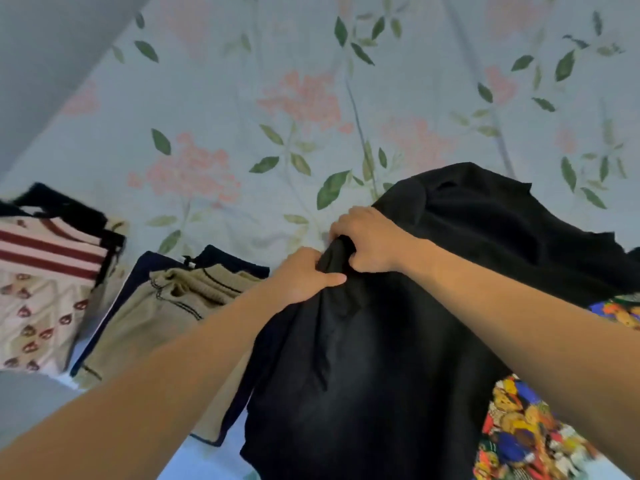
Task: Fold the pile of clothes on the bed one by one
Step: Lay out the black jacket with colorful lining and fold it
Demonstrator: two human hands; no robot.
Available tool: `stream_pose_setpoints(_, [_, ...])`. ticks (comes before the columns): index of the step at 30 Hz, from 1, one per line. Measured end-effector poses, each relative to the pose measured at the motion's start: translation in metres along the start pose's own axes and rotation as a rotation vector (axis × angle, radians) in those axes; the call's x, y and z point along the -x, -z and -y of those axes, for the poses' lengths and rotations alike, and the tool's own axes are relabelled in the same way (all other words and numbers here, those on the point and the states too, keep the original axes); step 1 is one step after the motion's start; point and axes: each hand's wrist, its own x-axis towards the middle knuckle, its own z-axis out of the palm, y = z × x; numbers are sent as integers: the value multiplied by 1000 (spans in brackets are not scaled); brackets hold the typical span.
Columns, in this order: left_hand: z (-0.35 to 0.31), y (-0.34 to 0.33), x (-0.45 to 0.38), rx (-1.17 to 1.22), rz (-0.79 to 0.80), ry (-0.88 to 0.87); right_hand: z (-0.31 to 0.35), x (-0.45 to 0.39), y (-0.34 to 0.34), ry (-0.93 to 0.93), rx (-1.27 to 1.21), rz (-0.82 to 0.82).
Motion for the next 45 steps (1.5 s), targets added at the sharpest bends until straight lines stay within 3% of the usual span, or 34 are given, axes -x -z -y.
stream_pose_setpoints(3, [-10, 17, 12, 223, 33, 30, 4, -1, 29, -17, -53, 136])
stream_pose_setpoints(6, [-28, 29, 25, 383, 60, 61, 4, 0, 48, -76, -149, 127])
stream_pose_setpoints(12, [-51, 57, 29, 672, 39, 113, 10, 14, 49, 94, -115, -202])
stream_pose_setpoints(15, [-56, 72, 23, 767, 24, 138, 18, 31, 43, 167, -221, -246])
stream_pose_setpoints(19, [-60, 94, 15, 756, 0, 185, 15, 37, 33, 158, -238, -230])
stream_pose_setpoints(26, [-61, 129, 5, 456, 3, 92, 12, -16, 64, -53, -426, -482])
stream_pose_setpoints(30, [-65, 146, 15, 282, 18, 0, 15, -54, 81, -104, -348, -469])
stream_pose_setpoints(34, [-56, 155, 8, 81, 36, -6, 21, -90, 89, -123, -265, -353])
stream_pose_setpoints(38, [-38, 173, -9, 82, -124, 27, 22, -107, 88, -189, -263, -334])
stream_pose_setpoints(45, [-12, 202, -6, 189, -86, 158, 25, -117, 83, -238, -273, -396])
